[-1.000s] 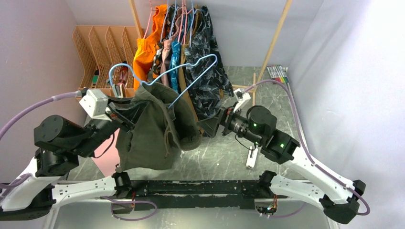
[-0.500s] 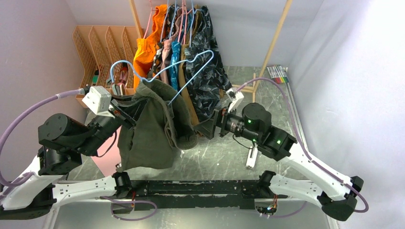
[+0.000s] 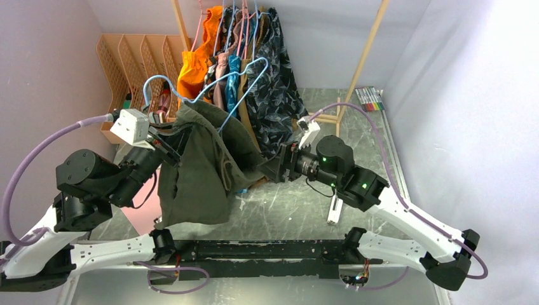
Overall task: Place the shorts on the hanger
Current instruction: Hang the shorts on the hanger.
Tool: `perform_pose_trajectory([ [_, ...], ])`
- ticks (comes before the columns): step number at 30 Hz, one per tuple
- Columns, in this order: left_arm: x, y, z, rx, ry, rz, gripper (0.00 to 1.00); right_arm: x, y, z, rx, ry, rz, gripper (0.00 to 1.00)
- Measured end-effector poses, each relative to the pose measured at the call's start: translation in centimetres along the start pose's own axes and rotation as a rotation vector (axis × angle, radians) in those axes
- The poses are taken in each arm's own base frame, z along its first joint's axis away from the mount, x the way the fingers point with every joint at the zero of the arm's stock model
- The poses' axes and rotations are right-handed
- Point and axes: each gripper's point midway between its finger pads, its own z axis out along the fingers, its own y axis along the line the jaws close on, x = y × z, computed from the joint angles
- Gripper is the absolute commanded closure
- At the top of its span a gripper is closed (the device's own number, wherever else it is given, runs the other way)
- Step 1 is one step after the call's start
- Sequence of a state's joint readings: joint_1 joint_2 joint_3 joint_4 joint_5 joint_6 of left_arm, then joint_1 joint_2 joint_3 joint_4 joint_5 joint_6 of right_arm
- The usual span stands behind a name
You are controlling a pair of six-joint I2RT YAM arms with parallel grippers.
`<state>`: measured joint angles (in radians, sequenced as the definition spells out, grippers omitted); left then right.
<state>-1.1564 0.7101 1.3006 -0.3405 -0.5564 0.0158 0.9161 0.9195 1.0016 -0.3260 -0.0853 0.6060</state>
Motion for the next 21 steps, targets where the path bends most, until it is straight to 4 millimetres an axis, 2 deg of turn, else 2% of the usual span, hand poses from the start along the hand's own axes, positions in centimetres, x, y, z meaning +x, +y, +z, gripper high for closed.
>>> perform_pose_trajectory([
  [7,0.1,-0.2,0.1,0.003,0.004,-0.008,0.93,-0.6,-1.3,0.7,0.074,-0.039,0.024,0.49],
  [12,-0.1,-0.3,0.0,0.011,0.002,-0.023,0.93,-0.2,-2.0,1.8,0.104,-0.035,0.050,0.50],
  [13,-0.2,-0.3,0.0,0.012,0.001,-0.027,0.93,0.0,-2.1,2.1,0.105,-0.026,0.054,0.53],
  [15,-0.2,-0.3,-0.1,0.014,0.000,-0.033,0.93,0.6,-2.3,2.7,0.111,-0.005,0.058,0.75],
  [16,-0.2,-0.3,-0.1,0.016,-0.001,-0.035,0.93,0.8,-2.5,2.8,0.114,0.003,0.059,0.97],
  [17,-0.3,-0.4,-0.2,0.019,-0.001,-0.037,0.93,0.9,-2.6,2.9,0.121,0.009,0.060,1.00],
  [21,0.0,-0.6,-0.5,0.040,0.013,-0.037,0.93,0.5,-3.7,2.3,0.200,-0.001,0.052,1.00],
])
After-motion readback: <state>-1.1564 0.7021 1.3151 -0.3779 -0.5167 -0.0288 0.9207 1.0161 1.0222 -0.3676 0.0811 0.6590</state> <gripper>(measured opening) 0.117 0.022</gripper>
